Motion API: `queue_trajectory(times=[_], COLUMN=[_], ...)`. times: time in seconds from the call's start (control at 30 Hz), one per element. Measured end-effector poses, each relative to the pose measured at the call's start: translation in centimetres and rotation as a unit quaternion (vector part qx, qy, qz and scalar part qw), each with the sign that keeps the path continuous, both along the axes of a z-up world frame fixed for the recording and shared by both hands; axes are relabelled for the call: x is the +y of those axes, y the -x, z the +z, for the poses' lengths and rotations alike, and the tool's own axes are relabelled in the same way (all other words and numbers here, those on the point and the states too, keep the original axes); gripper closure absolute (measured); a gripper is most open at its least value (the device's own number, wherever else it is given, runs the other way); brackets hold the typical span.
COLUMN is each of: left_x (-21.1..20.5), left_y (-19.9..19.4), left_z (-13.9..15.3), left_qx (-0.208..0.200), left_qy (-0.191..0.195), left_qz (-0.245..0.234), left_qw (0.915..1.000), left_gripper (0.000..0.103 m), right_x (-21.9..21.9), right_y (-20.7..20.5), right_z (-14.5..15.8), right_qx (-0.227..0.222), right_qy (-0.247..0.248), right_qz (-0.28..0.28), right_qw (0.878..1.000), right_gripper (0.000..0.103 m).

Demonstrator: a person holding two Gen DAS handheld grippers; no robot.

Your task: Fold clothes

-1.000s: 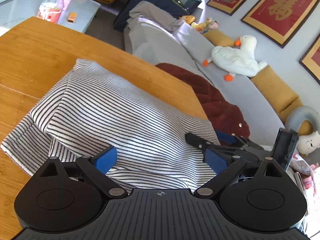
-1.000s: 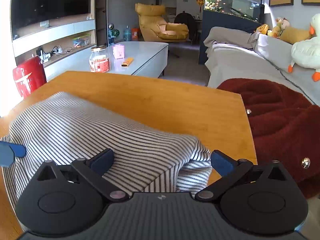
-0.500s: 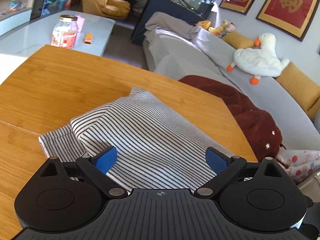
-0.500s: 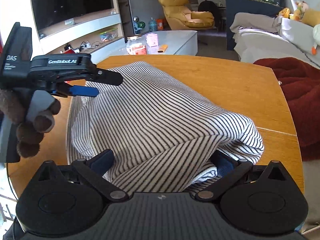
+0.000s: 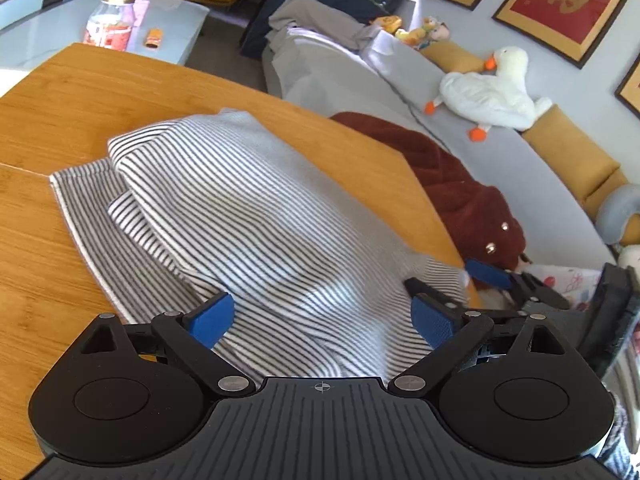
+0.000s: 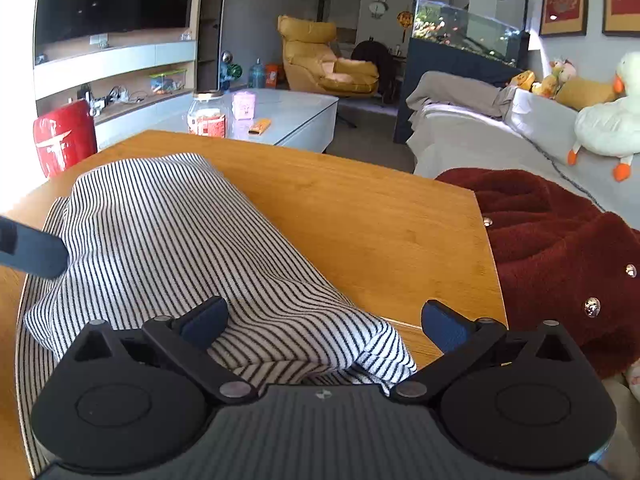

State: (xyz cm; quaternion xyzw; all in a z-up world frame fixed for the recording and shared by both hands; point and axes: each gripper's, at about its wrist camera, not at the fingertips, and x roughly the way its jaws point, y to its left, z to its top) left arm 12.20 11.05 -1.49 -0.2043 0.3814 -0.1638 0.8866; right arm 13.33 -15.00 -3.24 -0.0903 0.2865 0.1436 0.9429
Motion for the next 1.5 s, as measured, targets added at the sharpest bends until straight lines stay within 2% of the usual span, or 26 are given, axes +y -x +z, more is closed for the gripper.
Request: queue_trajectory(times=[0.1, 0.17, 0.27, 0.33, 0.5, 0.6, 0.67, 0.77, 0.87, 1.07, 1.3, 1.43, 1.5], left_x=[0.7, 0.7, 0.7, 0.9, 1.1, 1.2, 1.3, 1.5, 1.8, 2.1, 2.7, 2.6, 2.5], left_y=[-0.7, -1.2, -1.9, -2.3, -2.3, -2.2, -2.0, -1.8, -1.8, -2.0, -2.5, -1.7, -1.1], left_z=[-0.1, -0.1, -0.2, -0.3, 0.1, -0.1, -0.1, -0.2, -0.4, -0.5, -0.5, -0.1, 0.2], left_qx=[-0.003, -0.011, -0.017, -0.022, -0.019, -0.021, -0.021, -0.019, -0.02, -0.023, -0.022, -0.027, -0.031], left_qy=[0.001, -0.024, -0.07, -0.088, -0.094, -0.095, -0.095, -0.099, -0.097, -0.098, -0.096, -0.107, -0.115], left_qz=[0.002, 0.005, 0.021, 0.027, 0.029, 0.033, 0.034, 0.034, 0.032, 0.033, 0.042, 0.042, 0.041], left_qw=[1.0, 0.9996, 0.9971, 0.9955, 0.9949, 0.9947, 0.9947, 0.9943, 0.9945, 0.9944, 0.9943, 0.9931, 0.9921], left_gripper=[0.005, 0.006, 0.006, 0.006, 0.006, 0.006, 0.006, 0.006, 0.006, 0.005, 0.005, 0.005, 0.005], right_x=[-0.7, -1.0, -0.3, 0.2, -0.6, -1.7, -1.7, -0.8, -1.5, -0.7, 1.0, 0.1, -0.6], right_y=[0.8, 1.7, 4.0, 5.3, 6.5, 5.2, 4.1, 3.4, 4.3, 5.9, 7.7, 7.4, 7.7], right_z=[0.1, 0.0, 0.1, 0.4, 3.1, 4.3, 3.4, 0.2, -0.9, -1.1, -1.0, -0.2, 0.9], right_qx=[0.024, 0.042, 0.044, 0.042, 0.018, 0.002, 0.011, 0.069, 0.086, 0.095, 0.11, 0.125, 0.089], right_qy=[-0.028, -0.048, -0.05, -0.048, -0.086, -0.108, -0.091, -0.067, -0.142, -0.157, -0.159, -0.171, -0.169], right_qz=[-0.001, 0.007, 0.04, 0.065, 0.094, 0.073, 0.046, 0.034, 0.009, 0.013, 0.051, 0.071, 0.068], right_qw=[0.999, 0.998, 0.997, 0.996, 0.992, 0.991, 0.995, 0.995, 0.986, 0.983, 0.98, 0.975, 0.979], right_gripper=[0.0, 0.0, 0.0, 0.0, 0.0, 0.0, 0.0, 0.0, 0.0, 0.0, 0.0, 0.0, 0.0])
